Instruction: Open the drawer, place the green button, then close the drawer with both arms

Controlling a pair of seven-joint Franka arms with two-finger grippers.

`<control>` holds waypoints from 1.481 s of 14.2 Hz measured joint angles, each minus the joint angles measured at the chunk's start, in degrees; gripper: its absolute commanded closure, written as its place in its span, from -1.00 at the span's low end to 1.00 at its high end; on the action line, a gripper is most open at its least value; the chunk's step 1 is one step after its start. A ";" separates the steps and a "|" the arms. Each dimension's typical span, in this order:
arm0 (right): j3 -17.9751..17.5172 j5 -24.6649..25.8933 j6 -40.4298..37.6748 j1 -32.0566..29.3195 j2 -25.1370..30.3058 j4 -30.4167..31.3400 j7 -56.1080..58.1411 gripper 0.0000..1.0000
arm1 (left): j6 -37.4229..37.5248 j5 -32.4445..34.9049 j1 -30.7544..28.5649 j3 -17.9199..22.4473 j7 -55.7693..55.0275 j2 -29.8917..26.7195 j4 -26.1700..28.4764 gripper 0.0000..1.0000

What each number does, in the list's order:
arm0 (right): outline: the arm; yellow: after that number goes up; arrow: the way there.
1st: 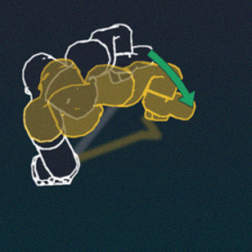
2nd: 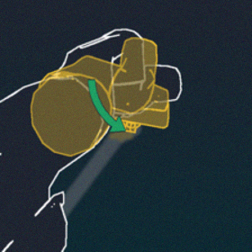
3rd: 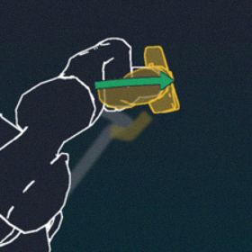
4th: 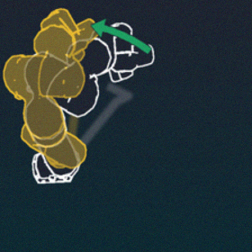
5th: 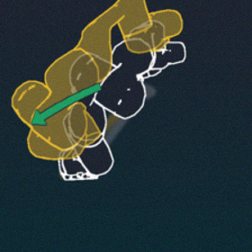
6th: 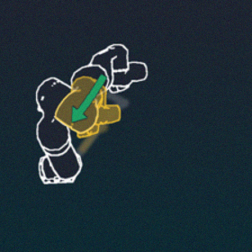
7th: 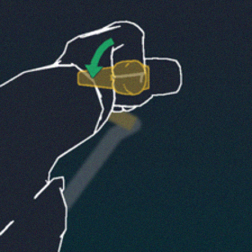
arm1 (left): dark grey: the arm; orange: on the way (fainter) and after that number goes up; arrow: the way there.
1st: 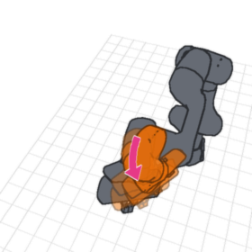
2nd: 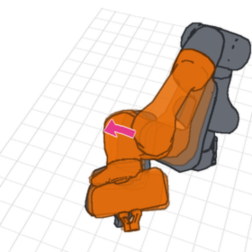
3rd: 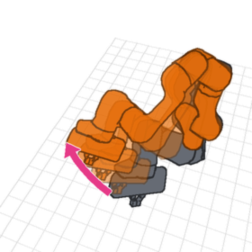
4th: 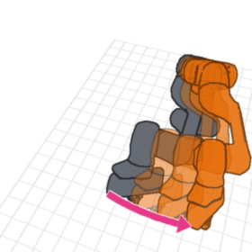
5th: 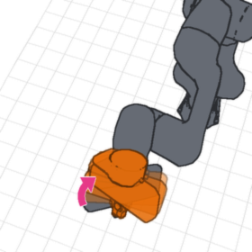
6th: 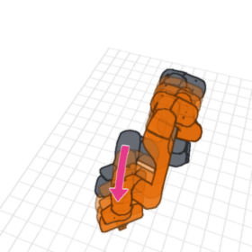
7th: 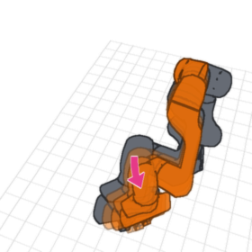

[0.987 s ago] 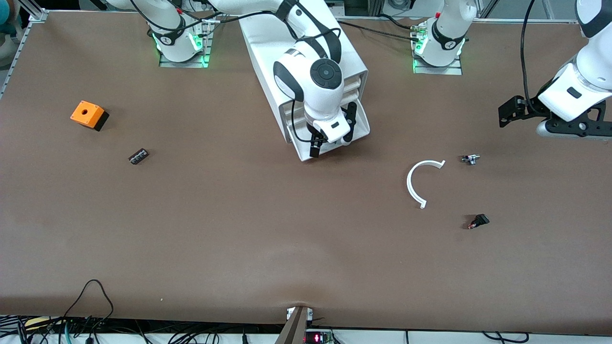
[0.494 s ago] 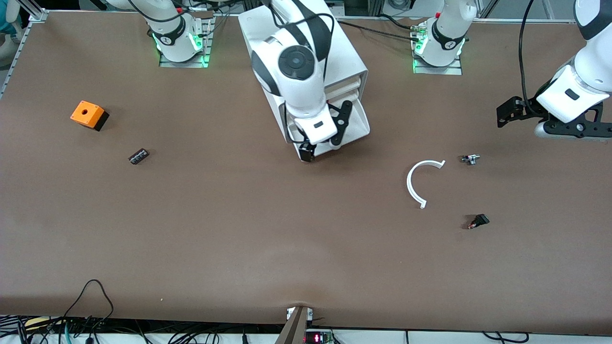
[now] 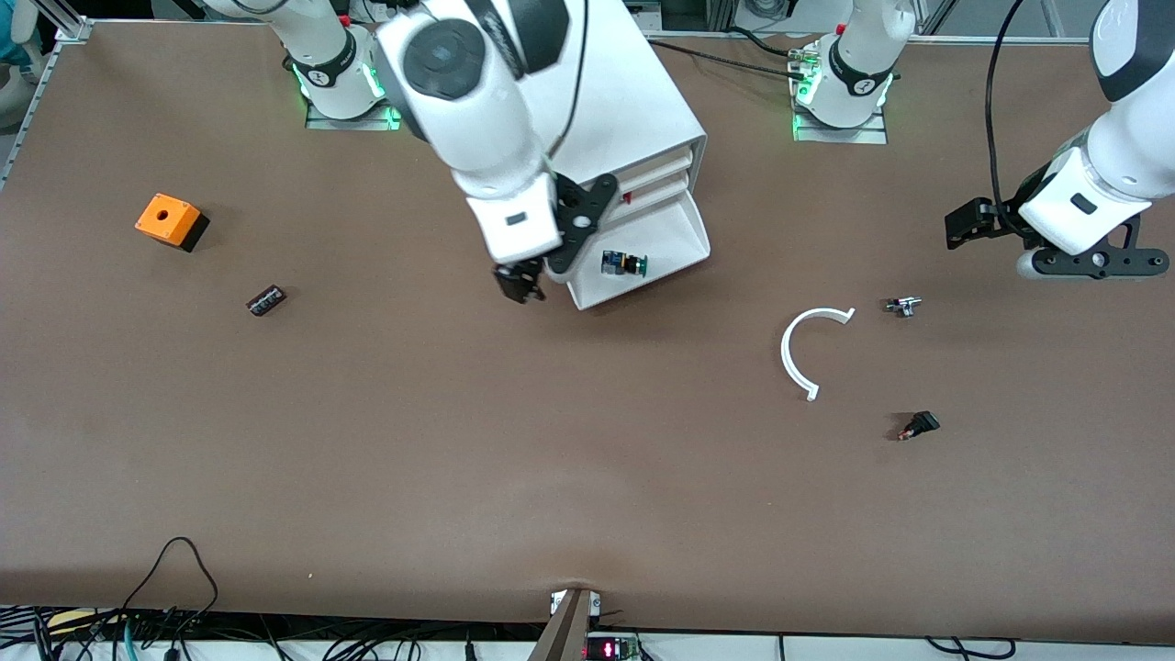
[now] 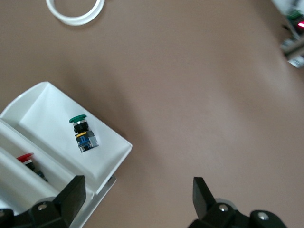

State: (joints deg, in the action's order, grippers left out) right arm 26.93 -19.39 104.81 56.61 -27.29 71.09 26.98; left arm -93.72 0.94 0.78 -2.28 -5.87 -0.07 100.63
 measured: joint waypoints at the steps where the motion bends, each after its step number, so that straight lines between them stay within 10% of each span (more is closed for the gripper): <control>1: 0.15 0.00 -0.62 -1.78 1.15 0.01 -0.67 -1.00 | 0.15 -0.98 0.01 -0.01 -1.66 0.06 0.01 -1.00; 13: -0.23 4.05 -2.38 -24.78 2.93 4.68 -15.64 -1.00 | -17.00 -10.25 3.93 -2.88 -14.52 16.74 0.33 -1.00; 21: -17.73 14.59 -9.41 -52.95 11.54 5.86 -15.80 -1.00 | -28.11 -10.28 13.03 -3.06 -31.67 23.09 0.92 -1.00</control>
State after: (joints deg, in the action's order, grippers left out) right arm 9.19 -4.80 95.39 3.65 -15.76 76.95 11.19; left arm -121.83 -9.34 13.80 -5.35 -37.54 23.02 101.56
